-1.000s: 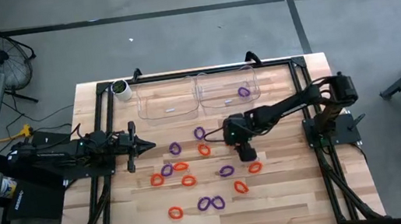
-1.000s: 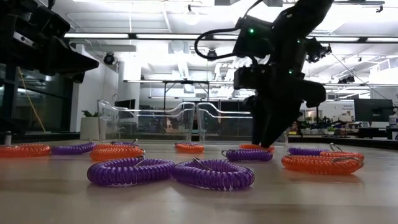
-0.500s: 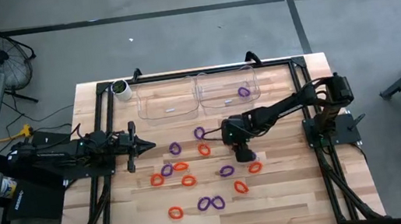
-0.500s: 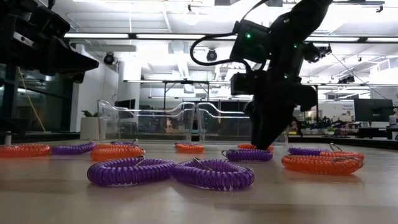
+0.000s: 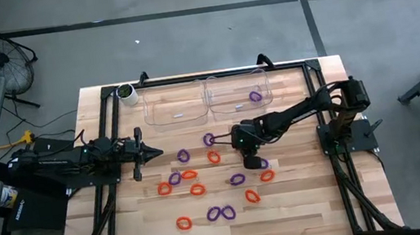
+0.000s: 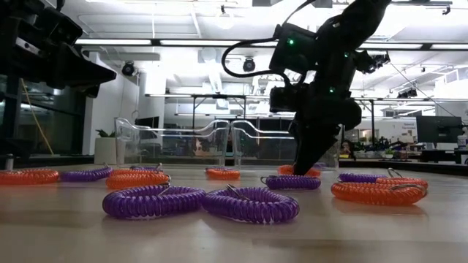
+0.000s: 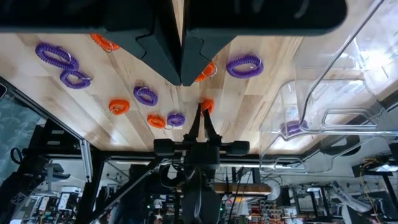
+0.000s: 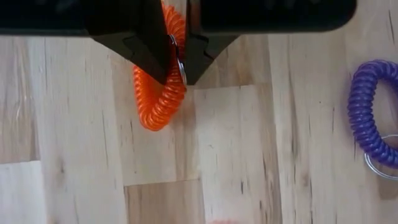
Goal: Sort spring keychains
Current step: Put the orange spring keychain into the left bin
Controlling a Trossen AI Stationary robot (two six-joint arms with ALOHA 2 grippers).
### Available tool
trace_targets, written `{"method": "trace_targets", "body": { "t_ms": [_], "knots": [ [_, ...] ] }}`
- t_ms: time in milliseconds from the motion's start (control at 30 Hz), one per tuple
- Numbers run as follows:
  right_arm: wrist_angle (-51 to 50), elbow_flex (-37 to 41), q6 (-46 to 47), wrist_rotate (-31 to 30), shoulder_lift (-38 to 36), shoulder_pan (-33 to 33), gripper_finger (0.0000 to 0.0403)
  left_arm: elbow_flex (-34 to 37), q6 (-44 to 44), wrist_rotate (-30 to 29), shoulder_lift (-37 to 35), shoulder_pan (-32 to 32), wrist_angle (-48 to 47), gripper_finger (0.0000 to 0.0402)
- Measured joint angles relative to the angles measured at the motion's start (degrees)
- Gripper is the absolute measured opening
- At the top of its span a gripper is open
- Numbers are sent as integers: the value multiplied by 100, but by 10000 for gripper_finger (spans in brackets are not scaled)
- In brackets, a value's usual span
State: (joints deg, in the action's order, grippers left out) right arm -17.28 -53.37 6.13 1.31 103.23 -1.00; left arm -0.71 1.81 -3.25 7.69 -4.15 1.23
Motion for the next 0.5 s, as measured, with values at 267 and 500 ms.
{"method": "trace_targets", "body": {
  "t_ms": [267, 500],
  "knots": [
    [-39, -182, 142, 44, -473, 5, 23, 0, -1, 0, 1, -1, 0, 3],
    [-707, -1346, -99, 47, -585, -182, 22, 0, 1, 0, 1, 0, 0, 3]
  ]
}}
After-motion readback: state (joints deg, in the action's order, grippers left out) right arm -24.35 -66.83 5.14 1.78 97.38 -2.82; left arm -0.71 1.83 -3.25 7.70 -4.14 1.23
